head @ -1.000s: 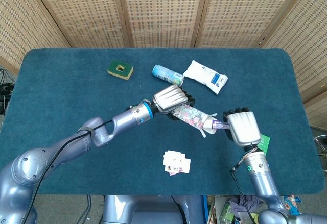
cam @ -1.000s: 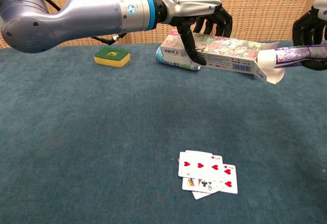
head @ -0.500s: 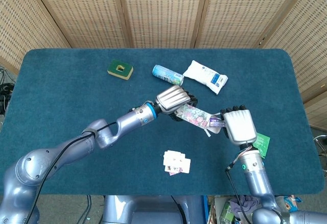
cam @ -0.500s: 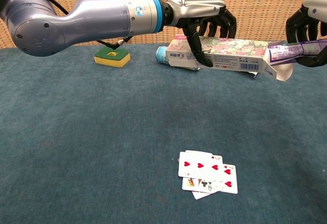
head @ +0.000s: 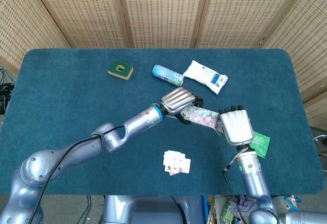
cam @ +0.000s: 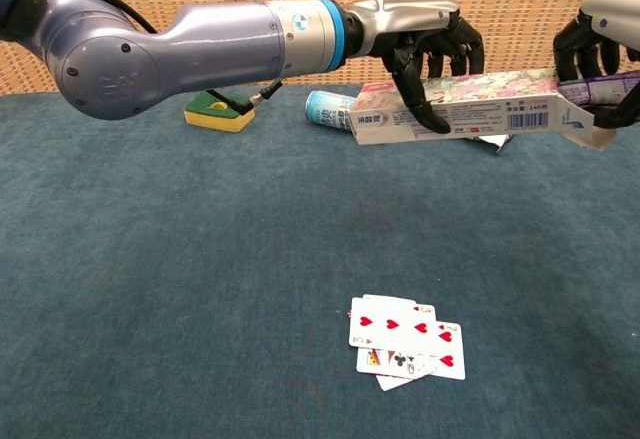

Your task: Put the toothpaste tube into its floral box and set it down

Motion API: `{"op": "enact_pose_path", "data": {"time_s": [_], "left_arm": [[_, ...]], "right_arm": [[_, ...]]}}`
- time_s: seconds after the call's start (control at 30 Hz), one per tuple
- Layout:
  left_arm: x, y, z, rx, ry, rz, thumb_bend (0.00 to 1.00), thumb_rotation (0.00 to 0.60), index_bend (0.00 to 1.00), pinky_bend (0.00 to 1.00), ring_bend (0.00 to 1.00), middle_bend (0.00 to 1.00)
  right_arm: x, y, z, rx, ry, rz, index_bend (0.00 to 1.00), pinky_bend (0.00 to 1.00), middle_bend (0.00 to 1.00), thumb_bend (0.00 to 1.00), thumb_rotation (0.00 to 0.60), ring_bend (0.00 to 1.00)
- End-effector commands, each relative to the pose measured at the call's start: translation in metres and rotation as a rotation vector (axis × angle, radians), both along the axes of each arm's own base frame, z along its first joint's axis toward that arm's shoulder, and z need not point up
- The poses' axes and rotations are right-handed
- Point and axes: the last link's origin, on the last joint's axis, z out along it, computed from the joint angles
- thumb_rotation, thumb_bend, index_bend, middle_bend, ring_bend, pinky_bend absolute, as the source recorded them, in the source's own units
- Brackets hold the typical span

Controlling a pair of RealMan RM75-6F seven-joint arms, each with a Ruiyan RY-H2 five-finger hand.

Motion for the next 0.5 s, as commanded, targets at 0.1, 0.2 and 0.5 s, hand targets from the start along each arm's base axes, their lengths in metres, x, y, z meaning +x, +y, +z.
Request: {"op": "enact_pose_path", "data": {"time_s": [0.1,0.2,0.5], "left_arm": [[0.001,-0.008,-0.011,-0.093,-0.131,0.090,0.32,0.600,0.56,0.51,0.50,0.52],[0.000,-0.014,-0.017,-0.133,-0.207,0.123,0.32,0.600,0.56,0.51,0.50,0.52],[-0.008,-0.027,-0.044,-0.236,-0.360,0.198,0.32,0.600,0.56,0.51,0.50,0.52]], "right_arm": [[0.000,0.003,0.005,-0.033,0.044,0.027,0.59,0.40,0.59,0.53,0.600,0.46],[0.001,0.005,0.007,-0.050,0.076,0.044,0.53,0.40,0.52,0.53,0.600,0.45],[0.003,0.016,0.018,-0.171,0.200,0.079,0.00,0.01,0.00,0.00,0.600,0.00]]}}
